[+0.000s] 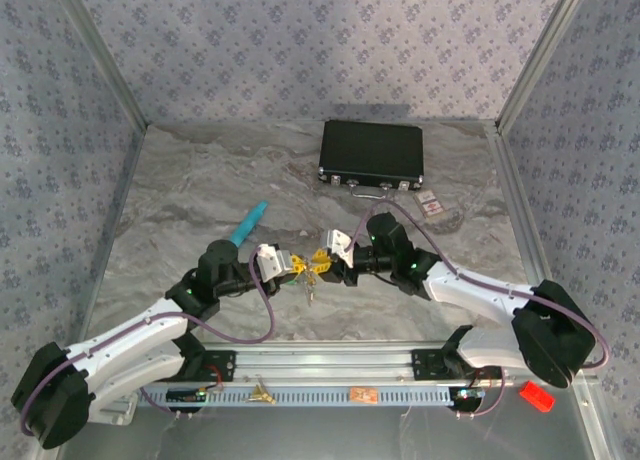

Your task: Put the keys on the keyring

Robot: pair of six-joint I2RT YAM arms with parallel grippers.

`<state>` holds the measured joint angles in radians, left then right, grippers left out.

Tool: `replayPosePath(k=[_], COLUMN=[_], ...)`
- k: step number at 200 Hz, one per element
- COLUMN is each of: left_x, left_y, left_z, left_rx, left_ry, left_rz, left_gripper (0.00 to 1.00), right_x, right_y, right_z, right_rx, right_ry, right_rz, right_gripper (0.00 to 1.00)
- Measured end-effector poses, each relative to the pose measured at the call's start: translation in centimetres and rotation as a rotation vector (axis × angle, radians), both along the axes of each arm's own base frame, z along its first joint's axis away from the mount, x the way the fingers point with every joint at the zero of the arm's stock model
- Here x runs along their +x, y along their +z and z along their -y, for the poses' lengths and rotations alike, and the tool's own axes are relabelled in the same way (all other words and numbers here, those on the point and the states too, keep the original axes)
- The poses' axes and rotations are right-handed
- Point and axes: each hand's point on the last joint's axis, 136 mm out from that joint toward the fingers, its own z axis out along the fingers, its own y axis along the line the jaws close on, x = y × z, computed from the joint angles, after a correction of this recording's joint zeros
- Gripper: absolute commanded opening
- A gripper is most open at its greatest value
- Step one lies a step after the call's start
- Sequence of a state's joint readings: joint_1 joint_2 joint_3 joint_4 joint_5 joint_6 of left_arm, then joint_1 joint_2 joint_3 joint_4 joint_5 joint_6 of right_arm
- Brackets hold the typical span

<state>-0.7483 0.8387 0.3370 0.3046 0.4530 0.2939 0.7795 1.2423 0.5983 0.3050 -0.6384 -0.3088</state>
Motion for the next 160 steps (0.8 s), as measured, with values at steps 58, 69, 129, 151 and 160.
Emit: replayPosePath(k=[58,69,129,151,160], left_x=[-0.01,-0.01,0.04,0.05,0.06], left_y=[0.17,0.17,0.16,0.23,0.27], left_z=[0.05,0.05,0.01,0.02,0.03], left_rx=[-0.006,-0.006,-0.005,-0.007,-0.008], left_ry=[-0.003,-0.003,-0.001,-0.001,0.0], left_rz=[0.005,0.005,0.005,0.007,0.009], left_gripper=[0.0,0.0,0.0,0.0,0.0], right_x=[0.22,0.25,0.67,0.67,0.66], right_y=[0.14,0.05,-0.55,-0.6,-0.64], right_z=[-0.31,-0.34,-0.61,-0.57,-0.54], right_rx=[0.007,0.004,-0.028,-0.033,-0.035], right_ry=[0.006,0.007,0.003,0.003,0.002], right_rz=[-0.01,-0.013,-0.046,-0.051,-0.053], right_gripper=[0.03,0.0,0.0,0.01,0.04])
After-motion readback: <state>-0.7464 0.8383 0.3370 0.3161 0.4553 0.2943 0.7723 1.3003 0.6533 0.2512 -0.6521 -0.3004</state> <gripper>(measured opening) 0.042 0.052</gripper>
